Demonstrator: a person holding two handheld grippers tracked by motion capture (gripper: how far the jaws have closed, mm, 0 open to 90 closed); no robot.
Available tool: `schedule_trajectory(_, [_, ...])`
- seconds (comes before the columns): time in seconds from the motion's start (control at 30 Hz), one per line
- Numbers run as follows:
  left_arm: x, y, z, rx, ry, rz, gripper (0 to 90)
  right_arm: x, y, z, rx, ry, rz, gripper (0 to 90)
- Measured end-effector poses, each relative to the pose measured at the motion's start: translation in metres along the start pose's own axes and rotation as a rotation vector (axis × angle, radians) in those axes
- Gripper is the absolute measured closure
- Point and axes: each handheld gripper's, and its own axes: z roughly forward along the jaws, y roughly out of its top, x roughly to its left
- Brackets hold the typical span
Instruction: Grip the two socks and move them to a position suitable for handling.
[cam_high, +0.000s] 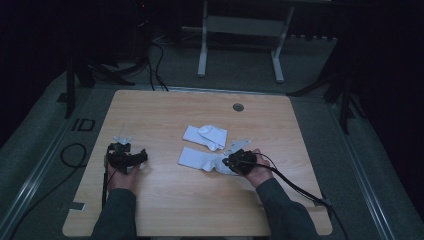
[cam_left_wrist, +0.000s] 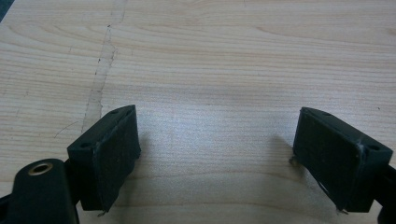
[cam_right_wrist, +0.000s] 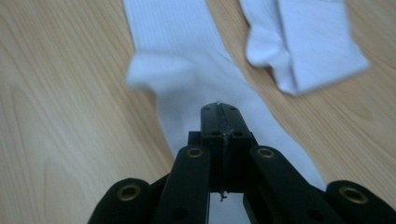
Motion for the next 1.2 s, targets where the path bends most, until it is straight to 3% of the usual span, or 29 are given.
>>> schedule_trajectory(0.1, [0.000, 0.000, 0.000, 0.000, -0.001, 0.002, 14.6, 0.002, 0.004, 0.010, -0.001, 0.021, 0.012, 89.6])
schedule_trajectory(0.13, [0.000, 0.000, 0.000, 0.000, -0.001, 0.001, 14.6, 0.005, 0.007, 0.019, 0.016, 0.027, 0.006, 89.6])
schedule_trajectory(0.3, [0.000, 0.000, 0.000, -0.001, -0.003, 0.003, 14.6, 0.013, 0.003, 0.035, 0.045, 0.048, -0.012, 89.7])
schedule_trajectory(0.63, [0.000, 0.000, 0.000, -0.001, -0.004, 0.003, 14.6, 0.030, 0.000, 0.030, 0.036, 0.122, -0.084, 89.4])
schedule_trajectory(0.93, [0.000, 0.000, 0.000, -0.001, -0.004, 0.003, 14.6, 0.033, -0.001, 0.028, 0.039, 0.168, -0.136, 89.6])
schedule_trajectory(1.07, [0.000, 0.000, 0.000, -0.001, -0.004, 0.002, 14.6, 0.032, 0.000, 0.027, 0.054, 0.174, -0.148, 89.5])
schedule_trajectory(1.2, [0.000, 0.000, 0.000, -0.001, -0.004, 0.002, 14.6, 0.027, 0.000, 0.024, 0.059, 0.141, -0.147, 86.7])
